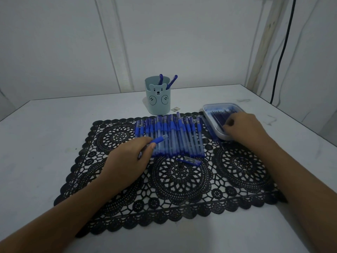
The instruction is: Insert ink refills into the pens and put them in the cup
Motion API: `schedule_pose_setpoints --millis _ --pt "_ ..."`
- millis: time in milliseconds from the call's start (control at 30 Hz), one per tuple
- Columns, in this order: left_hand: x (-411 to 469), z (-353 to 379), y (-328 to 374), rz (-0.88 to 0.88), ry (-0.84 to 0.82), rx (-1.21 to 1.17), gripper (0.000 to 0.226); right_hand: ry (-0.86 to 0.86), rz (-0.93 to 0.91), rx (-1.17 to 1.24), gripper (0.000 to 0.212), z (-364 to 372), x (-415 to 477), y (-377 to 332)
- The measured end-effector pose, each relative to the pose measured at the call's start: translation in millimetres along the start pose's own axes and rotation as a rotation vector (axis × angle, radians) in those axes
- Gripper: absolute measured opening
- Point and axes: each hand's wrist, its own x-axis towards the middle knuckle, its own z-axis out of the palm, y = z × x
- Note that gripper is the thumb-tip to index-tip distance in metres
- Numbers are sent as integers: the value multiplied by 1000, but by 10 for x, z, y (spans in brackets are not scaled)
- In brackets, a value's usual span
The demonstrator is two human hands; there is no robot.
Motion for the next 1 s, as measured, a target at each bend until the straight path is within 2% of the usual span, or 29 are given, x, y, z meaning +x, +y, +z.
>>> schedule_pose_setpoints --millis 67,400,733,867,1000 --pt "-5 3 -2 -2 5 1 41 -56 22 -19 22 10 74 27" --pt "-7 13 -5 18 7 5 39 -124 82 -57 25 125 221 76" --pt "-8 8 7 10 20 5 39 -178 114 -17 39 118 190 63" --pt "-9 0 15 10 23 4 39 -11 101 100 37 74 140 -9" --pt "-12 0 3 4 16 3 39 137 -37 430 11 -44 -17 -189"
